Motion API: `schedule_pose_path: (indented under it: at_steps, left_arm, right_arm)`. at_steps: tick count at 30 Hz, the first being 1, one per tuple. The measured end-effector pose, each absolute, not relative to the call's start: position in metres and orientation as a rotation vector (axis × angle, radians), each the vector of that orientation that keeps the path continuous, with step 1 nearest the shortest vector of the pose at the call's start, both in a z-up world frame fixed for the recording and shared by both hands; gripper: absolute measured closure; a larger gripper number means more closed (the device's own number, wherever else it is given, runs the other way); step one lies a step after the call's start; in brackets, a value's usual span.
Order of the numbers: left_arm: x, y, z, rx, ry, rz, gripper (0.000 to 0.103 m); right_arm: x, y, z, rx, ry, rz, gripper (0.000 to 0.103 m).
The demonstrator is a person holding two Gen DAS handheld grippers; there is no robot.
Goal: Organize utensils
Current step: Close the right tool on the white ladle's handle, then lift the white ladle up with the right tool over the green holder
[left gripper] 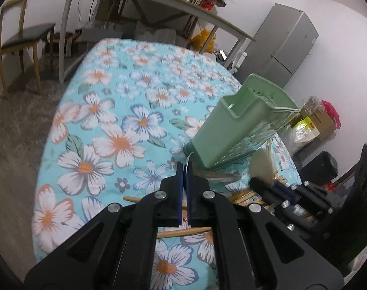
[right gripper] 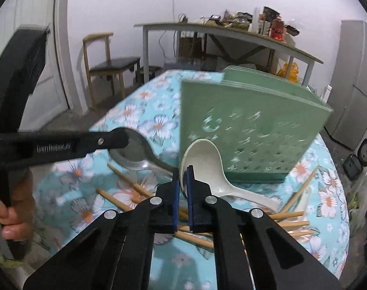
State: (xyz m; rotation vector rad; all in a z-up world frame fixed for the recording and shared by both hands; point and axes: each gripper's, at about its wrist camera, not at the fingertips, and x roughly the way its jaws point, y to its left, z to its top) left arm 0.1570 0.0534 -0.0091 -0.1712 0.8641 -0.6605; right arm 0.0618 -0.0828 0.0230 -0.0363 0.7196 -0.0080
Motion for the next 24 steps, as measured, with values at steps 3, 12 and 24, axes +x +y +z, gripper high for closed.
schedule_pose_path:
  at_steps: [3, 12, 24]
  left_arm:
    - [0.145, 0.056, 0.006, -0.136, 0.817, -0.651, 0.101]
    - [0.111, 0.072, 0.064, -0.120, 0.685, -0.693, 0.101]
    - [0.096, 0.094, 0.147, -0.121, 0.430, -0.634, 0.101]
  right_arm:
    - [0.052, -0.100, 0.041, 0.018, 0.679, -0.011, 0.099]
    - [0.025, -0.153, 0.083, 0.168, 0.570, -0.003, 0.099]
    - [0.006, -0.181, 0.129, 0.192, 0.431, -0.006, 0.099]
